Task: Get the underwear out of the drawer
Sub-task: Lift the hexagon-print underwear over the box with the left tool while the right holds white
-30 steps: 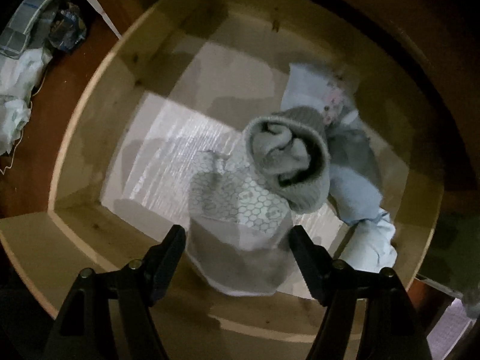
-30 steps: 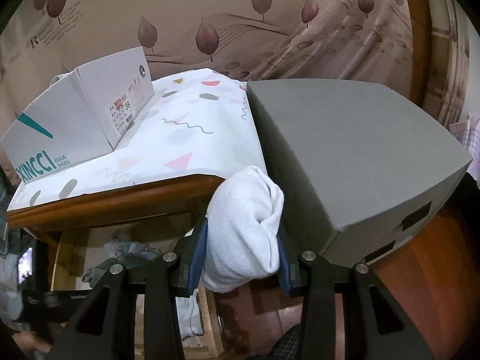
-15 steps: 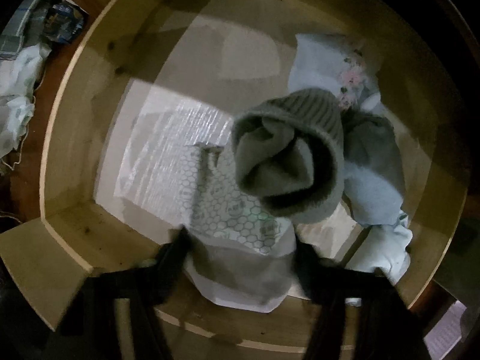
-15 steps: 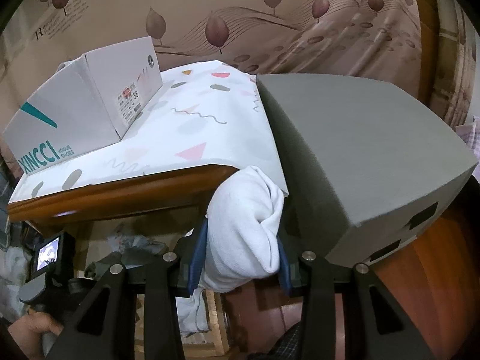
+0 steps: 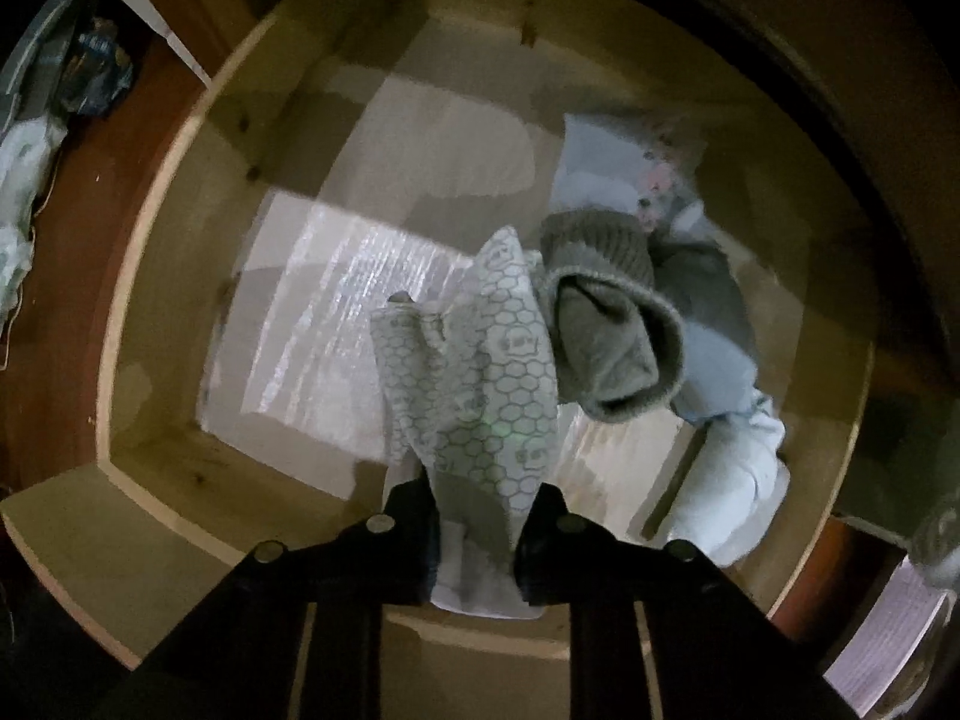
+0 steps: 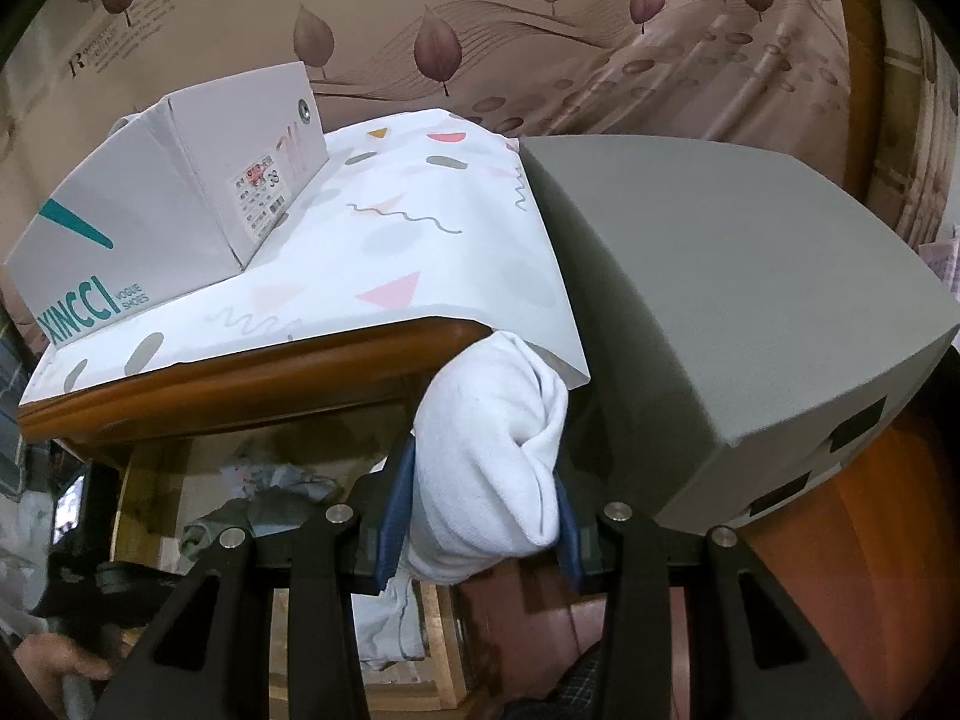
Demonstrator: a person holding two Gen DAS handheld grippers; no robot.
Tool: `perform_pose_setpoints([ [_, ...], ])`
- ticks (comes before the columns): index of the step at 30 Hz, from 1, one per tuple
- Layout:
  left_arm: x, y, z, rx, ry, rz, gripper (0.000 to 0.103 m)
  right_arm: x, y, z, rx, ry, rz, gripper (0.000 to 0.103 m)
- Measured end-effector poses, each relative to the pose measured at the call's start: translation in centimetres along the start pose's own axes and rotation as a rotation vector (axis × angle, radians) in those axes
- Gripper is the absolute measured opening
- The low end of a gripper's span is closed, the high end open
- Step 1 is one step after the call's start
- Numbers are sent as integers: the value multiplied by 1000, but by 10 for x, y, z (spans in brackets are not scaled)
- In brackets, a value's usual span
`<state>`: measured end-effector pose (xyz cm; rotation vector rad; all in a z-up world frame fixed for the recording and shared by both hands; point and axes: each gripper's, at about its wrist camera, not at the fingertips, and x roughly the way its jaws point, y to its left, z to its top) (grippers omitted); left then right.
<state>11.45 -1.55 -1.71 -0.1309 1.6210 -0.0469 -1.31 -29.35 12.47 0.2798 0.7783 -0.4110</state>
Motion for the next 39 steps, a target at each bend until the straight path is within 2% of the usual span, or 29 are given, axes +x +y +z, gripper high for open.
perform_pose_setpoints([
  [7,-37,-1,-13,124,-89,-48,18,1,6,0,-19,1,-3,38],
  [12,-66,7,-31,311,-193,-80,18,2,8,1,-28,-4,-10,38],
  [18,-86,7,-41,456,-290,-105,18,2,9,0,-30,-2,-11,38],
  [22,-119,7,-51,540,-355,-112,18,2,9,0,-37,-4,-9,38],
  [27,-178,4,-59,643,-448,-167,18,4,8,0,-30,3,-9,38],
  [30,-227,8,-66,675,-522,-206,18,5,8,0,-27,8,-9,38],
  [36,-314,5,-54,667,-650,-257,18,6,12,0,-35,5,-9,38],
  [39,-361,-1,-35,650,-746,-237,18,5,13,0,-40,2,-12,38],
])
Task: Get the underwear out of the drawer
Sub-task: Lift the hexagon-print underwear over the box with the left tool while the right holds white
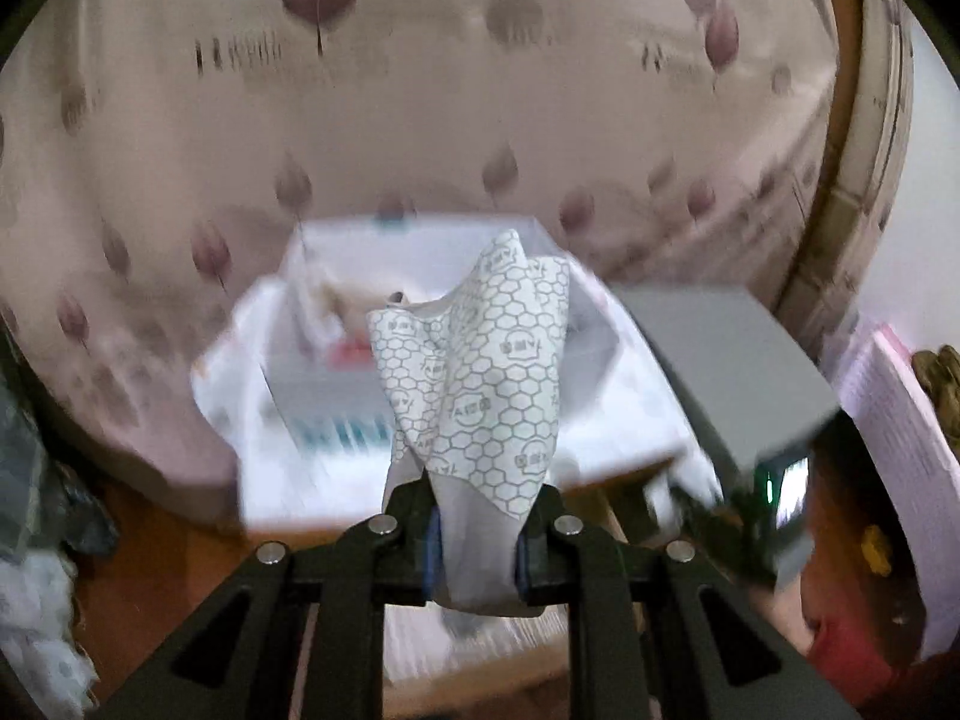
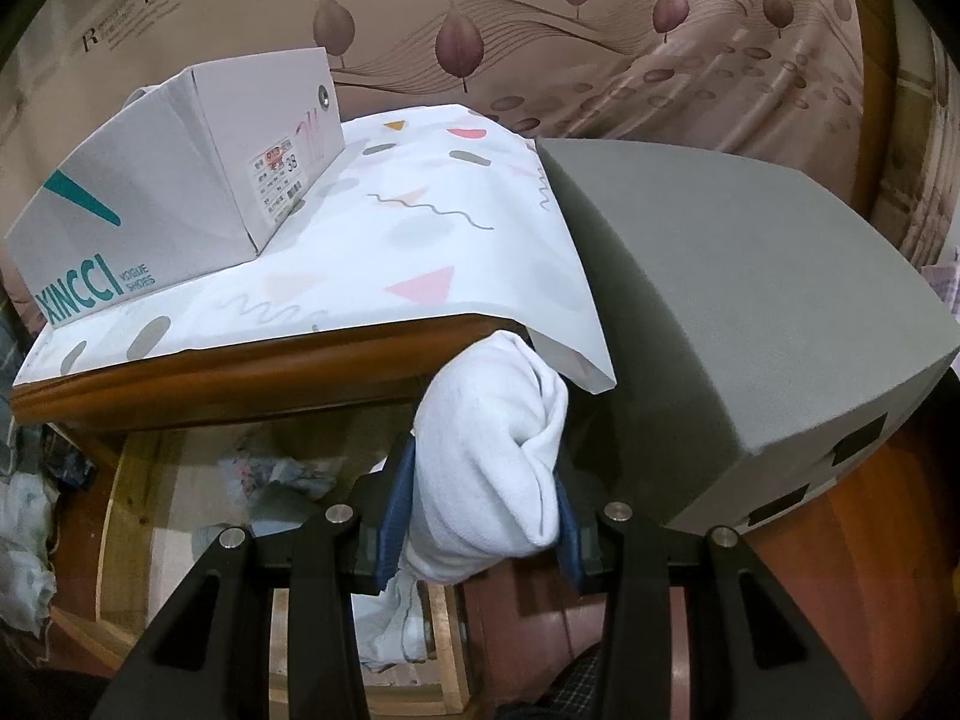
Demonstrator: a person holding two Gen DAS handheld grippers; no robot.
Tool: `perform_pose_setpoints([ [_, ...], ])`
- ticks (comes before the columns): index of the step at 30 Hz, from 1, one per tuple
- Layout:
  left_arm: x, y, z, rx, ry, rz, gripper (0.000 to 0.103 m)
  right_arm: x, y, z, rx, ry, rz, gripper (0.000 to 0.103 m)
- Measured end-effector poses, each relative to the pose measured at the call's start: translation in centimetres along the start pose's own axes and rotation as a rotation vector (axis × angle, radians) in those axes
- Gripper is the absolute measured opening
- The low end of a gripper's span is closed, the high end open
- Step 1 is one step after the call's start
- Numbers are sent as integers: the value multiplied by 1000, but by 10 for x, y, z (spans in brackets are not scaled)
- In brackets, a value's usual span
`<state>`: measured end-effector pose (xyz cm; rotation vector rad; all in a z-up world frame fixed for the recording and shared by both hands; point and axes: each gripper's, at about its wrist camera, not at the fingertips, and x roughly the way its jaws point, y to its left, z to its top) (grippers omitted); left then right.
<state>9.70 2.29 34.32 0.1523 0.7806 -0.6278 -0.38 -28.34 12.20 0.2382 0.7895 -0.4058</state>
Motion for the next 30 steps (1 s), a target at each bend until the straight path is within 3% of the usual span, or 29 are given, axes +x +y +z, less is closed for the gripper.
perform_pose_setpoints([
  [4,0,5,57,47,-73,71,18,1,0,1,4,1,-2,38],
  [7,28,15,88,80,-62,153,18,2,-2,2,5,5,-5,38],
  [10,64,29,101,50,-18,183,18,3,-5,1,12,11,-3,38],
  [22,172,76,71,-94,190,266,18,7,-3,1,3,25,7,38],
  [30,183,94,55,-171,202,274,23,9,1,-1,-12,32,4,38],
])
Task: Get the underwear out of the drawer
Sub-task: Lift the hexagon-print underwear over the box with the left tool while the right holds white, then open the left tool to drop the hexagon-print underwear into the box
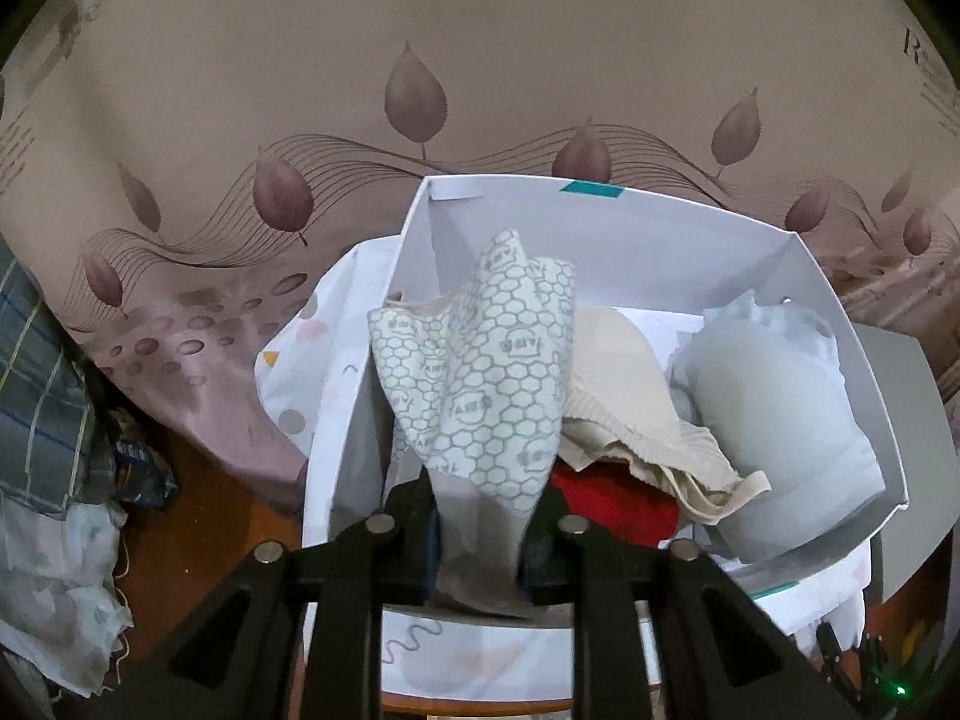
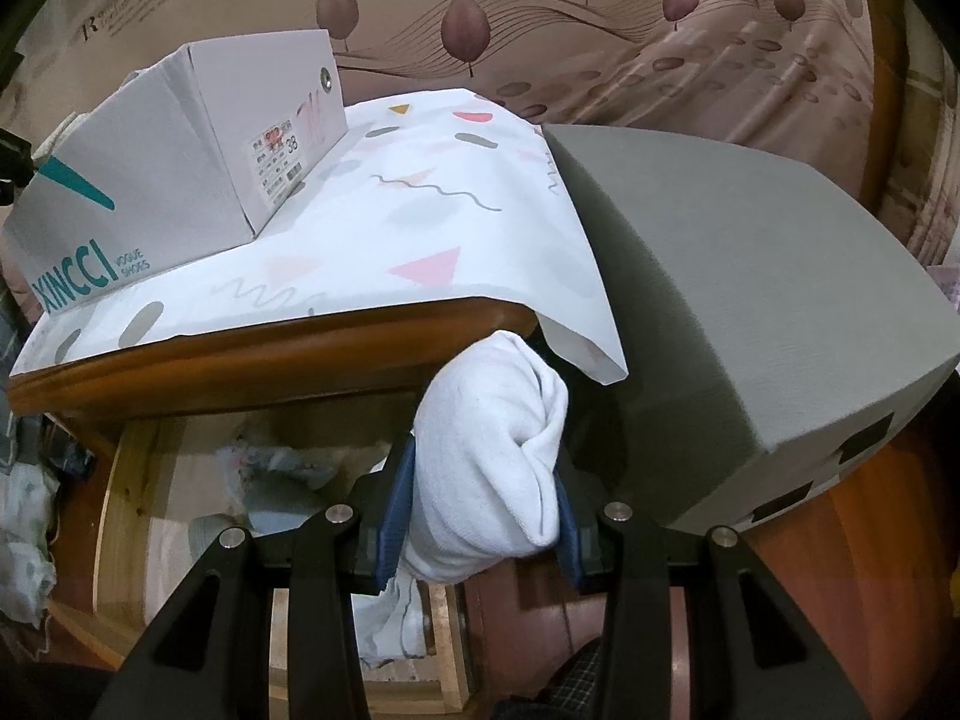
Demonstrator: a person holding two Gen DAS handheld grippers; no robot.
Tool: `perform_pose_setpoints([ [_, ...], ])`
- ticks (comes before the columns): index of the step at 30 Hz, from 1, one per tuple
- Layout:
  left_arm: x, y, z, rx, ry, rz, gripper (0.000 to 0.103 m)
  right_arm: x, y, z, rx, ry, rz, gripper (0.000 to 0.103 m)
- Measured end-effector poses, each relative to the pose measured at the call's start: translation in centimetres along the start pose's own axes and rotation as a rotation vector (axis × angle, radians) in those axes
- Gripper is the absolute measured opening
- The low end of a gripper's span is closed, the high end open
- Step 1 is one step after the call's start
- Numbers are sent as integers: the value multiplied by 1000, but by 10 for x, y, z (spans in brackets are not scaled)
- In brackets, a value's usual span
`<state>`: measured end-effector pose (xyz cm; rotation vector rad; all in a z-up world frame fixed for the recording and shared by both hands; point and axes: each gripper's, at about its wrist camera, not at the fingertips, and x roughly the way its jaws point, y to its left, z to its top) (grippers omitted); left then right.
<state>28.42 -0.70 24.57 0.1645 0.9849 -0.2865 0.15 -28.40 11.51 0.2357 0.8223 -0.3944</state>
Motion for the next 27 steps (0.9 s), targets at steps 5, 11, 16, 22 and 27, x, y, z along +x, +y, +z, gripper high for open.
perform_pose_setpoints([
  [5,-10,7,-3,-66,-35,-49,38,1,1,0,-1,3,2,38],
  [11,-57,3,-21,-16,-186,-32,50,1,4,-1,-14,-3,-11,38],
  [16,-107,6,-64,-31,-337,79,63,-5,5,-1,-16,-30,12,38],
  [22,-110,26,-133,-110,-318,211,63,-19,10,6,-16,-54,68,38],
  [27,-68,55,-186,-228,-199,306,63,-32,14,24,-49,-45,64,38],
])
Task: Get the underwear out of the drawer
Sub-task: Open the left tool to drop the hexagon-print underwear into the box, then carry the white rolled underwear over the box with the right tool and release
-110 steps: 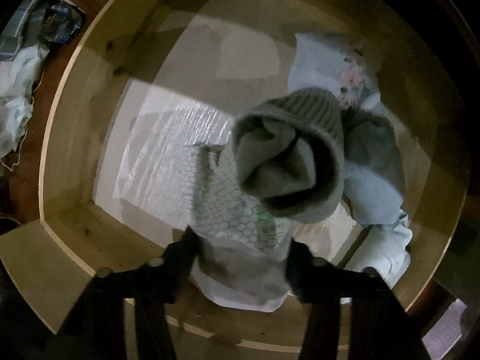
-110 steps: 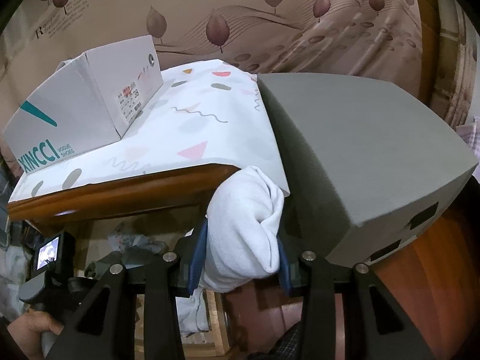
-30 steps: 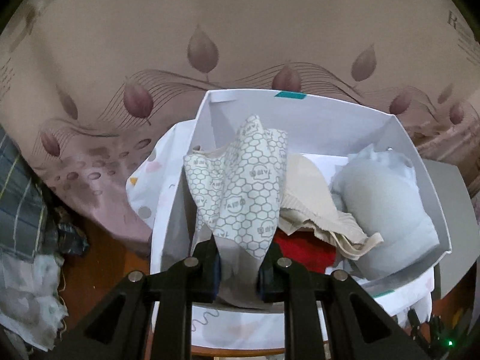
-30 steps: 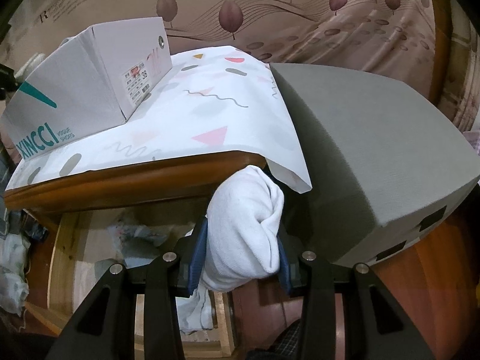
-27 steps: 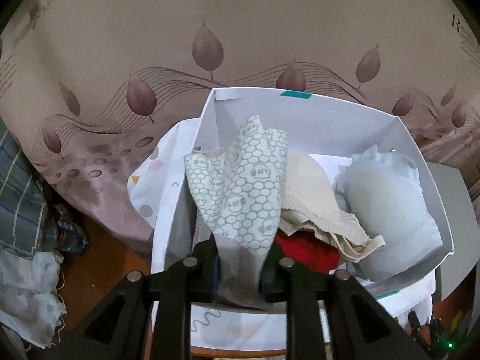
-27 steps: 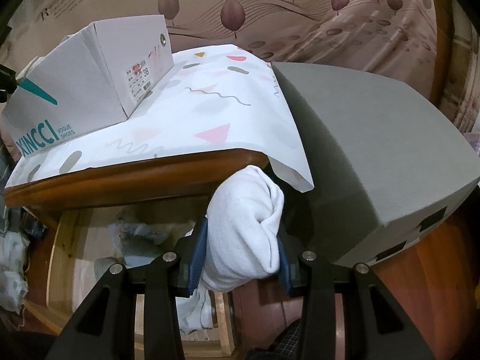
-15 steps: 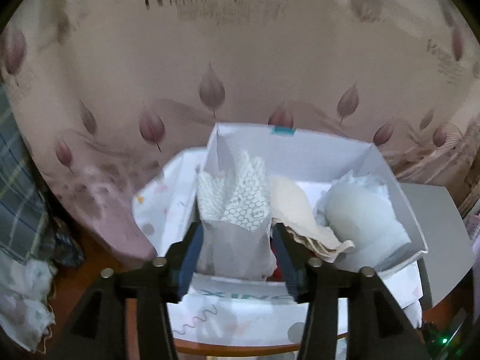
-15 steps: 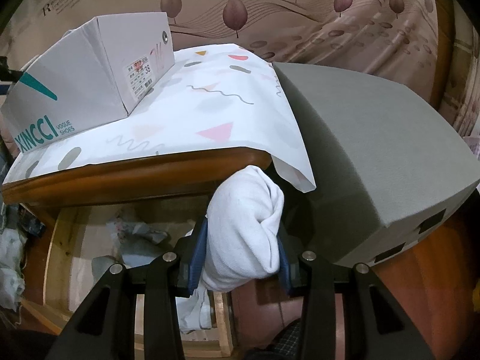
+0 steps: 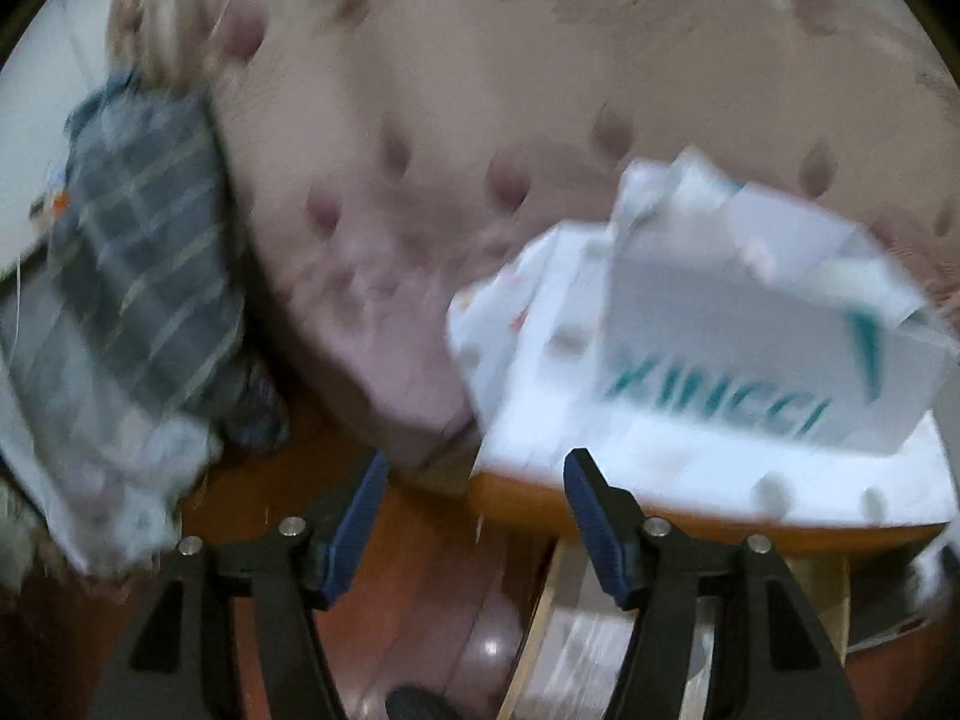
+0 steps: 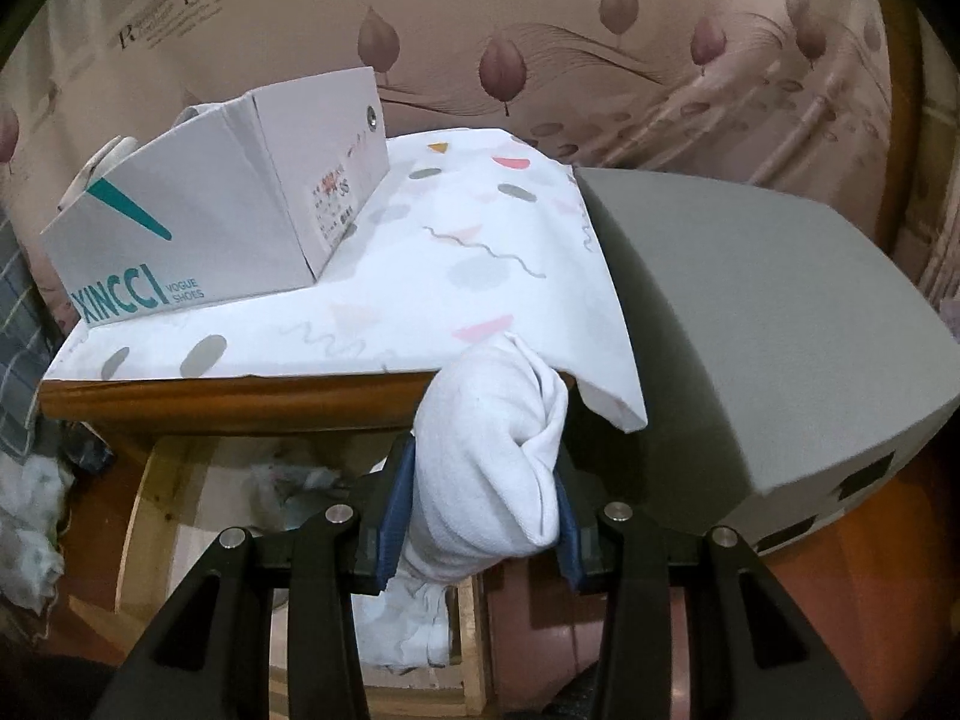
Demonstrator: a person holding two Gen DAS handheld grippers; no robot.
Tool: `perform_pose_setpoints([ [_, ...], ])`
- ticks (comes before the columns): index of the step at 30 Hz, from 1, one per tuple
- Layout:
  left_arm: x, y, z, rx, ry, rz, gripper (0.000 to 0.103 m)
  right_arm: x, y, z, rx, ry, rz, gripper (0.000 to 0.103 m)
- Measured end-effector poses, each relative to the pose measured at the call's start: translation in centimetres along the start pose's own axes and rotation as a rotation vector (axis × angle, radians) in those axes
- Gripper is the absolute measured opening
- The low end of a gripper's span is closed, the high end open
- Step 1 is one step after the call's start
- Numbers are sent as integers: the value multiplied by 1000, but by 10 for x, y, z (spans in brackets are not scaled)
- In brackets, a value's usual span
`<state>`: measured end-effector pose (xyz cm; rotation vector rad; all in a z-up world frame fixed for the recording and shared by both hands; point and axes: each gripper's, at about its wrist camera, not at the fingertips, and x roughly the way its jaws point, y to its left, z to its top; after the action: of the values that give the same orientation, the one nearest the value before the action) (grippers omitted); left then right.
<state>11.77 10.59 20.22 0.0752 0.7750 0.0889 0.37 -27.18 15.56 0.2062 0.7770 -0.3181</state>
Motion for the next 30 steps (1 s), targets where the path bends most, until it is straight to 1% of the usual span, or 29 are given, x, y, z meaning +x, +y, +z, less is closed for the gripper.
perform_pose_setpoints([
  [1,7,4,-6,-18,19,11,63,-3,1,5,-9,1,-5,38],
  [2,18,12,-15,-53,54,41,63,-6,1,11,-21,-1,-10,38],
  [5,40,29,-34,-140,106,117,63,-22,1,37,-44,-20,-21,38],
  [9,65,45,-53,-207,171,190,63,-45,13,81,-106,-56,-27,38],
  [12,78,49,-64,-211,222,225,63,-59,30,109,-130,-67,15,38],
  [14,83,52,-70,-223,232,228,63,-68,50,134,-158,-86,55,38],
  [16,88,55,-74,-225,251,251,63,-73,67,152,-182,-100,84,38],
  [18,88,57,-72,-232,233,251,63,-76,90,170,-191,-97,135,38],
  [19,86,57,-71,-232,217,267,63,-75,99,176,-198,-96,145,38],
  [21,80,55,-68,-222,184,270,63,-69,123,190,-216,-96,167,38],
  [23,80,50,-68,-190,186,249,63,-63,140,198,-232,-96,167,38],
  [25,82,47,-67,-165,195,245,63,-53,160,206,-258,-86,166,38],
  [27,81,47,-66,-167,194,240,63,-41,181,210,-295,-76,156,38],
  [29,80,48,-66,-177,193,220,63,-31,191,211,-315,-62,151,38],
  [30,81,49,-66,-180,195,220,63,-20,201,212,-331,-40,150,38],
])
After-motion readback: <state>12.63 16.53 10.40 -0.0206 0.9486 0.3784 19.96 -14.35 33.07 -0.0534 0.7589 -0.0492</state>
